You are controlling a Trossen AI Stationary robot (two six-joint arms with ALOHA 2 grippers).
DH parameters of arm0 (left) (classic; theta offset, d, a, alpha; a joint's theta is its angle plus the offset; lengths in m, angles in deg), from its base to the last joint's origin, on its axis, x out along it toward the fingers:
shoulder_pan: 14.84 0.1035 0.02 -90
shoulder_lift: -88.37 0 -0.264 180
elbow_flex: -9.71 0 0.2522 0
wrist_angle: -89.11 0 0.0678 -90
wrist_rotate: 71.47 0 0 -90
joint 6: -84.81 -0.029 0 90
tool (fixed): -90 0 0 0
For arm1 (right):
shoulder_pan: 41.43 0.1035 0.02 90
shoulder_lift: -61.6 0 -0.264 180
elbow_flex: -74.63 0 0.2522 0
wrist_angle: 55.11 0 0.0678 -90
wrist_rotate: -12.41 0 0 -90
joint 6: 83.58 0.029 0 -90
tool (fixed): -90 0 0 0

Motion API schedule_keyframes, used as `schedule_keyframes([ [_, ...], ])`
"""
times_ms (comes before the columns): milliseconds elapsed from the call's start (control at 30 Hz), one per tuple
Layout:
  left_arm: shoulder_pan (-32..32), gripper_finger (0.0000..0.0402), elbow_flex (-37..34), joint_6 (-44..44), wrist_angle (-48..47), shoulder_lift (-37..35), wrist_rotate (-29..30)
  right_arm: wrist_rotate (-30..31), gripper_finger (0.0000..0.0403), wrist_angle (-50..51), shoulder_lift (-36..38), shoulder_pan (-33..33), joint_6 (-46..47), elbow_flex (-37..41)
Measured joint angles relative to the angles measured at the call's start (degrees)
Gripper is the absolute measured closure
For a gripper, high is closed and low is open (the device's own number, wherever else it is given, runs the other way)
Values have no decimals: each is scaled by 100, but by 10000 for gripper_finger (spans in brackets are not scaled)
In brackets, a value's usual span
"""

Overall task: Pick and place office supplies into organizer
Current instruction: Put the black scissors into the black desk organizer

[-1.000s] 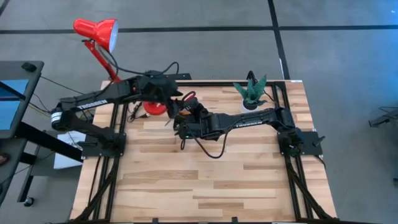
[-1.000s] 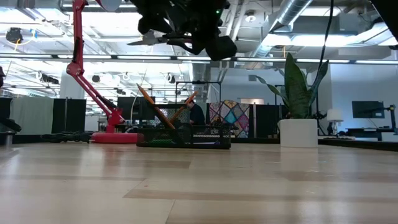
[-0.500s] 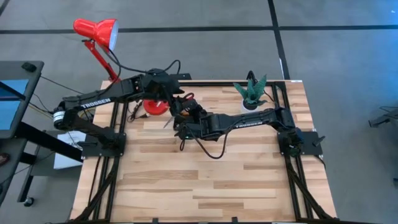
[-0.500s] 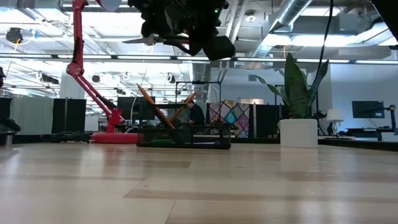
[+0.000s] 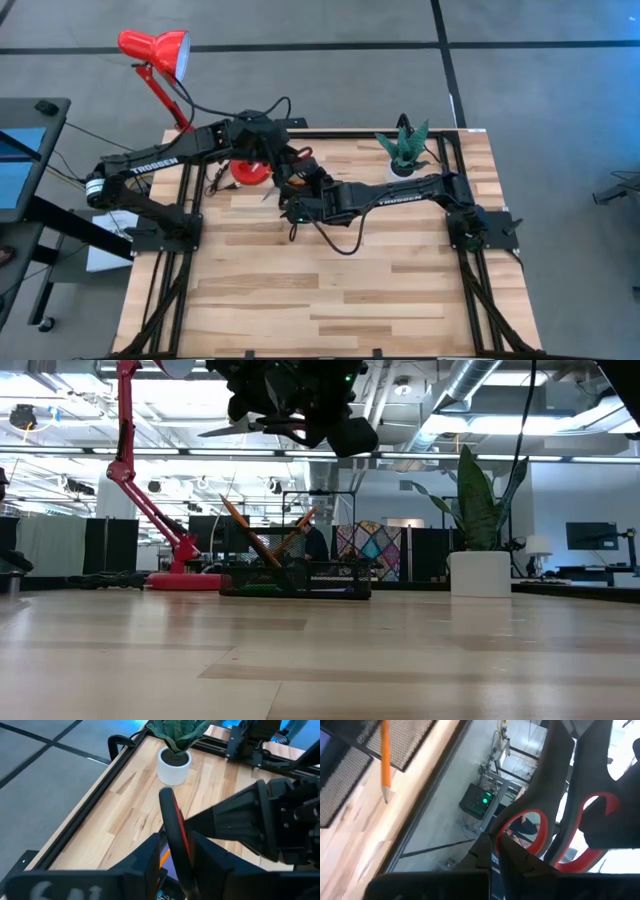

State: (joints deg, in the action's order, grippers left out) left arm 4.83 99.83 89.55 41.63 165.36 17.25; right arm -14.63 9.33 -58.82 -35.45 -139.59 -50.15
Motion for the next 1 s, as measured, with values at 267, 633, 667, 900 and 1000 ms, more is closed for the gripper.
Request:
schedule_keyframes([
  [267,0,382,0,-154,-19,0,7,126,388,-24,0,0,49,0],
  [633,0,381,0,-224,-413,7,477,184,298,-35,0,12,279,2],
  [667,0,381,0,-226,-434,7,553,184,292,-13,0,27,441,2],
  [900,0,381,0,-448,-411,7,723,158,267,1230,0,303,2396,0],
  [1000,0,381,0,-564,-387,7,853,140,270,2522,0,407,3731,2],
])
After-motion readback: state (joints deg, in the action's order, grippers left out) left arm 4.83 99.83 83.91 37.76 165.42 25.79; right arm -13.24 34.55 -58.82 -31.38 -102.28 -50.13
